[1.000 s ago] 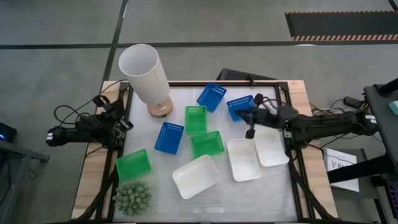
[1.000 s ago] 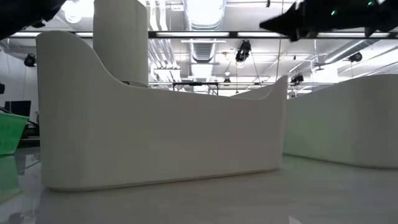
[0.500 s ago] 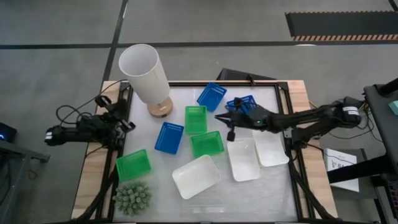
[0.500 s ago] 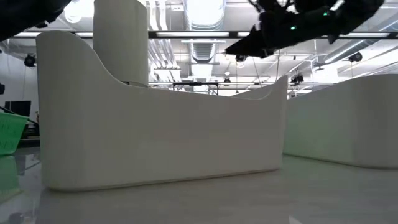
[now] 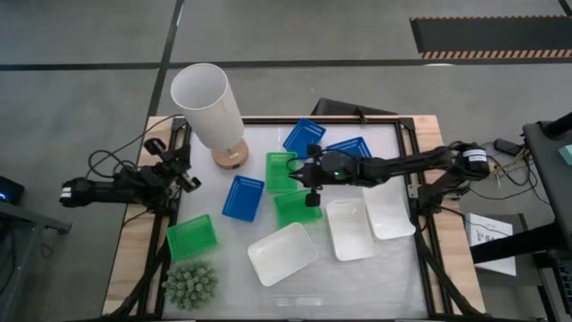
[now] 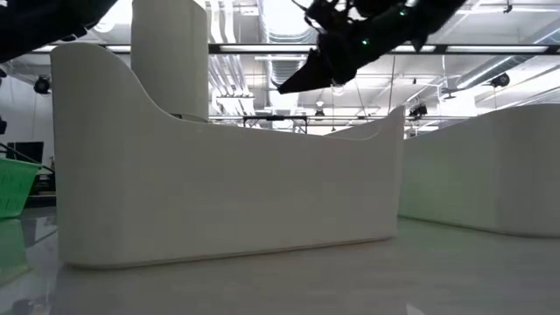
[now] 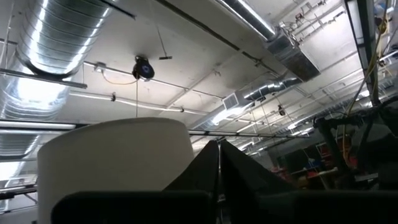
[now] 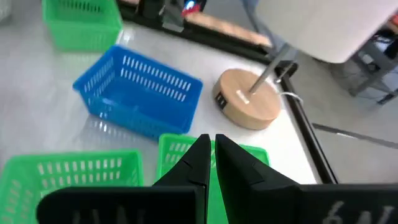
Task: Stack baskets by color
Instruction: Stack the top green bin on top of the bottom right green bin
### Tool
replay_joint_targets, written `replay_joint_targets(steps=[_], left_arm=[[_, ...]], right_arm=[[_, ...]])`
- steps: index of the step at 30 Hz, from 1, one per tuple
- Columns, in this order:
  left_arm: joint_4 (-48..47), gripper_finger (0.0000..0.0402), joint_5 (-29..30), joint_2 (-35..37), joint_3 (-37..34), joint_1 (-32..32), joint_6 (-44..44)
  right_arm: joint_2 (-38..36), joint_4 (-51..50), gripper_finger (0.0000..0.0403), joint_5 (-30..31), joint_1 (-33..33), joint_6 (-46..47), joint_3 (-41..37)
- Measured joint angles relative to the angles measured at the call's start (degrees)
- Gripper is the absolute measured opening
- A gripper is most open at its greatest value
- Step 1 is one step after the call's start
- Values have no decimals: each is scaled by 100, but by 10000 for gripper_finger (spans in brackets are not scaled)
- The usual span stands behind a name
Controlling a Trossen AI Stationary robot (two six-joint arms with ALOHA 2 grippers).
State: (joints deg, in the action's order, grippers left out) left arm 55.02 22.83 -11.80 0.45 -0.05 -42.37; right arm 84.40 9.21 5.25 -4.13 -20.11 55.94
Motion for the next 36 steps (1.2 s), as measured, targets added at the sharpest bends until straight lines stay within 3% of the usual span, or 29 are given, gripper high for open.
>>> replay_joint_targets(steps=[4,10,14,24,29,36], left_arm=[[1,0,0,-66,-1,2,65],[-27,0,-2,-87,-4,4,982],[-14,0,-24,-141,-4,4,1361],[1,0,-134,-301,0,4,1906],[7,0,-158,-374,20,4,2128],[56,0,-175,-394,24,4,2454]], right_arm=[[221,-548,18,-329,-30,-369,472],[476,-1501,18,-1133,-240,-710,1166],[586,-1975,18,-1175,-345,-1117,1447],[740,-2011,23,-1177,-576,-1432,1513],[759,-2076,62,-1174,-635,-1496,1513],[754,-2091,147,-1131,-630,-2078,1513]])
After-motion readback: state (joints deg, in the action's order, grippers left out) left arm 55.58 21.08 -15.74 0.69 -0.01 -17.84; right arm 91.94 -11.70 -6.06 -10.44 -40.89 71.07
